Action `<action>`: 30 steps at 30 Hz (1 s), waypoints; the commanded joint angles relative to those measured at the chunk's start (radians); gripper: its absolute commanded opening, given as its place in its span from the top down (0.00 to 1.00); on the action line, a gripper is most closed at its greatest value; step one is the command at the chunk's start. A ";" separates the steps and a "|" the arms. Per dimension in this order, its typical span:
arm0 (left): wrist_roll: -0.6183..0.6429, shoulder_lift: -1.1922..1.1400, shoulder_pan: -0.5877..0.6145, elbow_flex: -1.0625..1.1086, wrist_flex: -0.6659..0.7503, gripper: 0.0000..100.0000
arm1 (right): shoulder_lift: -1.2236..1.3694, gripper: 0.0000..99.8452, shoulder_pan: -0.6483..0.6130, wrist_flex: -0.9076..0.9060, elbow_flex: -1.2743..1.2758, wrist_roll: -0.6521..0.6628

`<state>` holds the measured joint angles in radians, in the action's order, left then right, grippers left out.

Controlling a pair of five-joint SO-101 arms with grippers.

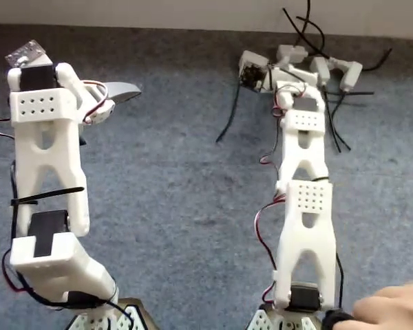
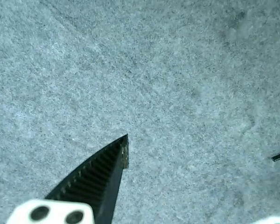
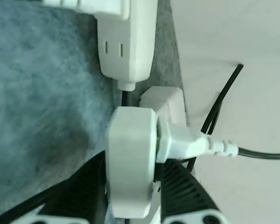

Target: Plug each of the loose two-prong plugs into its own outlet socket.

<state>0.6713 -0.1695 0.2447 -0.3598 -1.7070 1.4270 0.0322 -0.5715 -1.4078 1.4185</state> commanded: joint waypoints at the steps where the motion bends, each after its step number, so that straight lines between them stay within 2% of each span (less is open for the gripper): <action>1: 0.011 0.007 -0.016 -0.002 0.011 0.44 | 0.154 0.96 0.002 0.039 -0.303 0.057; 7: 0.011 0.005 -0.016 -0.002 0.009 0.44 | 0.246 0.74 0.033 0.211 -0.331 0.054; 10: 0.011 0.005 -0.016 -0.002 0.009 0.44 | 0.251 0.68 0.039 0.216 -0.337 0.055; 19: 0.011 0.007 -0.019 0.036 0.040 0.44 | 0.148 0.67 0.076 0.216 -0.351 0.055; 26: 0.000 0.101 -0.108 0.036 0.032 0.44 | 0.050 0.67 0.081 0.214 -0.352 0.052; 28: 0.000 0.145 -0.120 0.061 0.032 0.44 | 0.016 0.67 0.067 0.213 -0.352 -0.041; 30: 0.000 0.180 -0.125 0.091 0.037 0.44 | -0.038 0.67 0.061 0.209 -0.352 -0.229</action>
<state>0.6713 -0.0713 0.1404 -0.2846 -1.6809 1.5436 0.1105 -0.3767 -1.6395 1.3924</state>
